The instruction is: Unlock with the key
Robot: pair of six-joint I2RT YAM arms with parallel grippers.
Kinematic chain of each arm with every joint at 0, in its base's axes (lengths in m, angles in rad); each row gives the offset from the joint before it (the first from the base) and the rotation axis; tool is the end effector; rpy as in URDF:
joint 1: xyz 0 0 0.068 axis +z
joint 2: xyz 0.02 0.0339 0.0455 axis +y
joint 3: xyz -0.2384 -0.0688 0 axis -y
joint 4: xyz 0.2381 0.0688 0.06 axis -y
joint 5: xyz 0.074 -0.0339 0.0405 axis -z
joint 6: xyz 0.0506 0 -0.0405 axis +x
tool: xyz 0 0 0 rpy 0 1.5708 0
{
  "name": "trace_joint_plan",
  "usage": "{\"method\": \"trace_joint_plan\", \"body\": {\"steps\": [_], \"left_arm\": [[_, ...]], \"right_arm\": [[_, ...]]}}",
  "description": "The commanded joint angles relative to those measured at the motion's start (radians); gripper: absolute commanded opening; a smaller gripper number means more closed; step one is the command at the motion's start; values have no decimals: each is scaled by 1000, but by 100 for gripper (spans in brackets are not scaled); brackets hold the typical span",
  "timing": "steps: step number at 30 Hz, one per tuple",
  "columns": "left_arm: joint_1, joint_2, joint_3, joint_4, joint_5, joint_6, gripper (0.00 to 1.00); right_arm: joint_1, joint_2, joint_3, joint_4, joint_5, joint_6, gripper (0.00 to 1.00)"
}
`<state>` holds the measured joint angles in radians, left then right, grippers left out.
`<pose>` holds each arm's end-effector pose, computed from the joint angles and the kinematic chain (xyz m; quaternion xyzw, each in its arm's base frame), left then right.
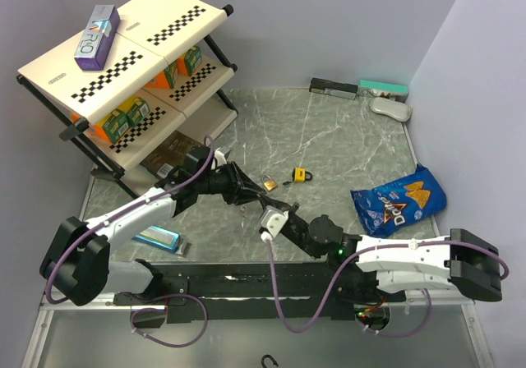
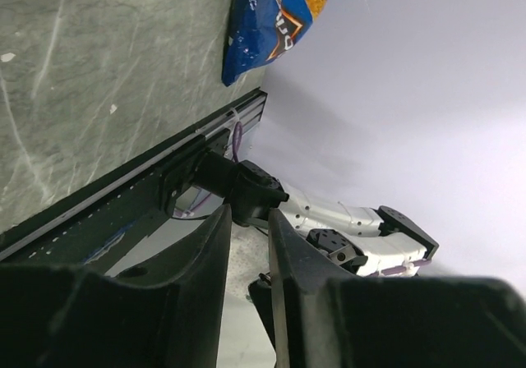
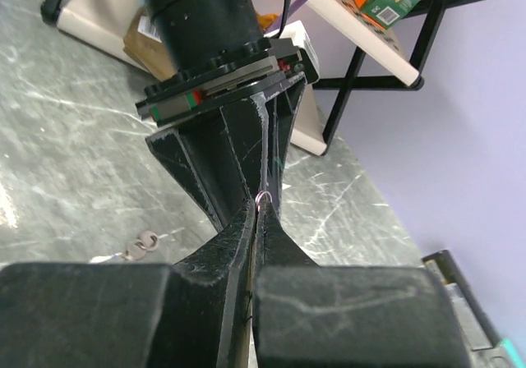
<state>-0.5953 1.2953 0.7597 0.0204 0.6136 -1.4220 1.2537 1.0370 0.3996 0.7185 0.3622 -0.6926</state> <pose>0.2245 -0.1873 0.2161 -0.1915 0.8153 -0.5453 0.0351 0.0940 0.2288 0.2351 -0.4767 0.4847 0.0829 0.7287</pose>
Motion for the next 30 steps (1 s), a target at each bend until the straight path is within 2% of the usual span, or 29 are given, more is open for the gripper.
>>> {"method": "trace_joint_plan", "body": {"steps": [1, 14, 19, 20, 22, 27, 29, 30], "left_arm": [[14, -14, 55, -69, 37, 17, 29], [15, -1, 72, -94, 60, 43, 23], [19, 6, 66, -86, 64, 41, 14], [19, 9, 64, -83, 66, 41, 7], [22, 10, 64, -80, 66, 41, 1], [49, 2, 56, -68, 37, 57, 1], [63, -13, 37, -28, 23, 43, 1], [74, -20, 30, 10, -1, 40, 1]], "right_arm": [[24, 24, -1, 82, 46, -87, 0], [87, 184, 21, 185, 156, -234, 0], [113, 230, 12, 272, 207, -297, 0], [118, 241, 8, 295, 218, -329, 0], [133, 280, 2, 386, 257, -363, 0], [162, 411, 13, 606, 356, -517, 4], [176, 492, 15, 793, 392, -606, 5], [177, 518, 13, 865, 400, -636, 13]]}}
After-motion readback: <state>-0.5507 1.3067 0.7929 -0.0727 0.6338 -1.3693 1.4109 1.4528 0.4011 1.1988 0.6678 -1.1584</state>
